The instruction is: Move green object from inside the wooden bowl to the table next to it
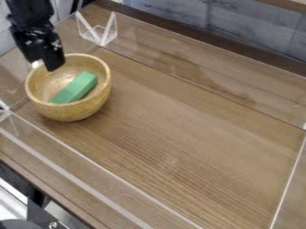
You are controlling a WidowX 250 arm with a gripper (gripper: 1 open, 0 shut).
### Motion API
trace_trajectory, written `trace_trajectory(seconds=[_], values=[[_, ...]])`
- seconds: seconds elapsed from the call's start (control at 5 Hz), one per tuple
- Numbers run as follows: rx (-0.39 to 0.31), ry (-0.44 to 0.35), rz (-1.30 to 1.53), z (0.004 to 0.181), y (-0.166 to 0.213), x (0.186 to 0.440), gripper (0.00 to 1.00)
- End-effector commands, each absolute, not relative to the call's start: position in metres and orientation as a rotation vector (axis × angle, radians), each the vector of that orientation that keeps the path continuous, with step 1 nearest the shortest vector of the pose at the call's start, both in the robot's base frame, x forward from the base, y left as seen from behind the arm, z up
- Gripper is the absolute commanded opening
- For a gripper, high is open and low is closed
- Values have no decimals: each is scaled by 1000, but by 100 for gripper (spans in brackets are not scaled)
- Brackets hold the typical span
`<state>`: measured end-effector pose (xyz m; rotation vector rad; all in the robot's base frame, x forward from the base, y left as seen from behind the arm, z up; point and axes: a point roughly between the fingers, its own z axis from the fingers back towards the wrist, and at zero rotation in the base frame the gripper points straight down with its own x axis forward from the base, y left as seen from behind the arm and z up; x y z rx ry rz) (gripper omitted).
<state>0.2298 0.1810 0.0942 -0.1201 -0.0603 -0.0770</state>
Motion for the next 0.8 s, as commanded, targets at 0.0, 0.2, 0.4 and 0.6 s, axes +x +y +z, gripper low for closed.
trace_trajectory(seconds=[0.0, 0.2, 0.4, 0.6], values=[[-90, -106, -54, 103, 170, 238, 100], [-93, -103, -59, 87, 163, 255, 100], [-107, -94, -69, 68, 157, 269, 100], [-120, -87, 25, 65, 160, 276, 100]])
